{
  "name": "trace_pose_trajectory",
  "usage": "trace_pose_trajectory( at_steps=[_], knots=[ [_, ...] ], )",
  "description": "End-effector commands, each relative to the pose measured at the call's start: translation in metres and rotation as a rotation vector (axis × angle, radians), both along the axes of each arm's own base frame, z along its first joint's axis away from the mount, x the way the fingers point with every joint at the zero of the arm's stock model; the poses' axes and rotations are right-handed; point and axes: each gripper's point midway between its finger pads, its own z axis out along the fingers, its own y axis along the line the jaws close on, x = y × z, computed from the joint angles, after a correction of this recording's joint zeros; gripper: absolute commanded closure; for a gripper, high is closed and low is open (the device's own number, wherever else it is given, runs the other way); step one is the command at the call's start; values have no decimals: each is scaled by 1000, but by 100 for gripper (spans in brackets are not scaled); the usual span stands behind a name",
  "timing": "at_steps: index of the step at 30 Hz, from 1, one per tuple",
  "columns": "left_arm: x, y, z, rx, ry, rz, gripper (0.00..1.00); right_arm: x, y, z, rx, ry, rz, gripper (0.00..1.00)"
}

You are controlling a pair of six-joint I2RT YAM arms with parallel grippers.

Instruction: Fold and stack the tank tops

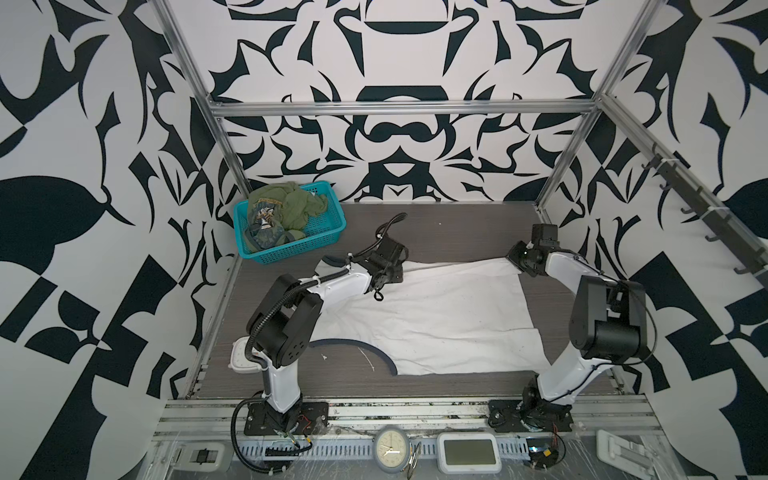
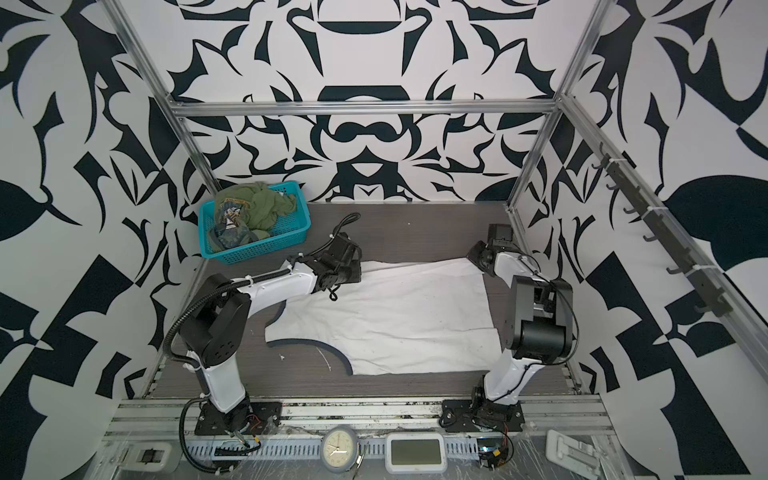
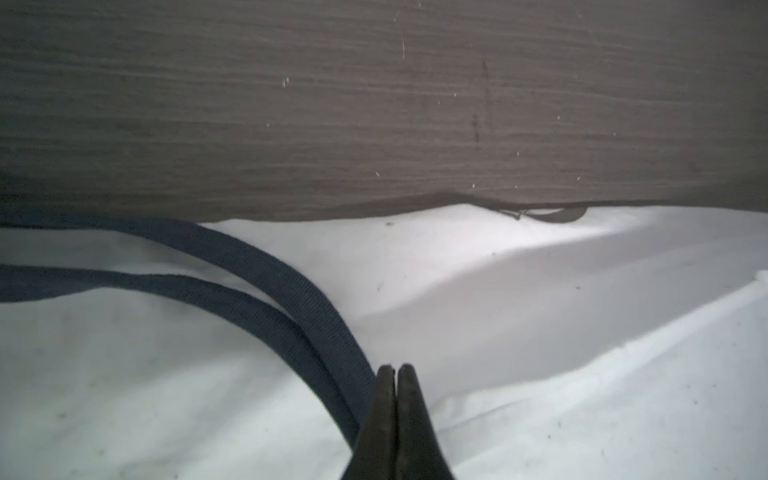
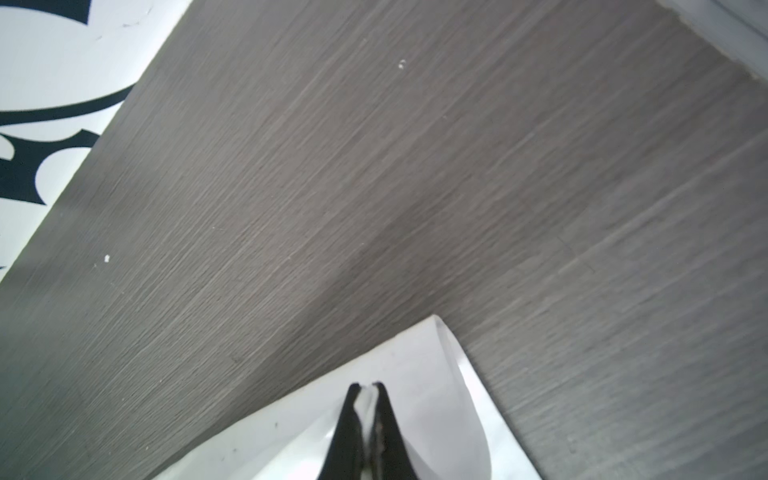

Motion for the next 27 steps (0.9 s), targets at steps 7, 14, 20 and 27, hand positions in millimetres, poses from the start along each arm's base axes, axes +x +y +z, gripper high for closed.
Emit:
trace_pose_trajectory(
  at_steps=[7, 14, 20, 27],
  knots=[
    [-35, 2, 18, -59, -26, 10, 77, -22, -39, 26, -15, -74, -202, 45],
    [-31, 3, 38, -62, -60, 14, 64, -17, -19, 63, -3, -157, -115, 40],
    [-7, -30, 24, -46, 30, -40, 63, 4, 51, 51, -2, -33, 94, 40],
    [-10, -28, -17, -20, 145, -41, 63, -1, 59, -6, 56, 120, 95, 41]
  ],
)
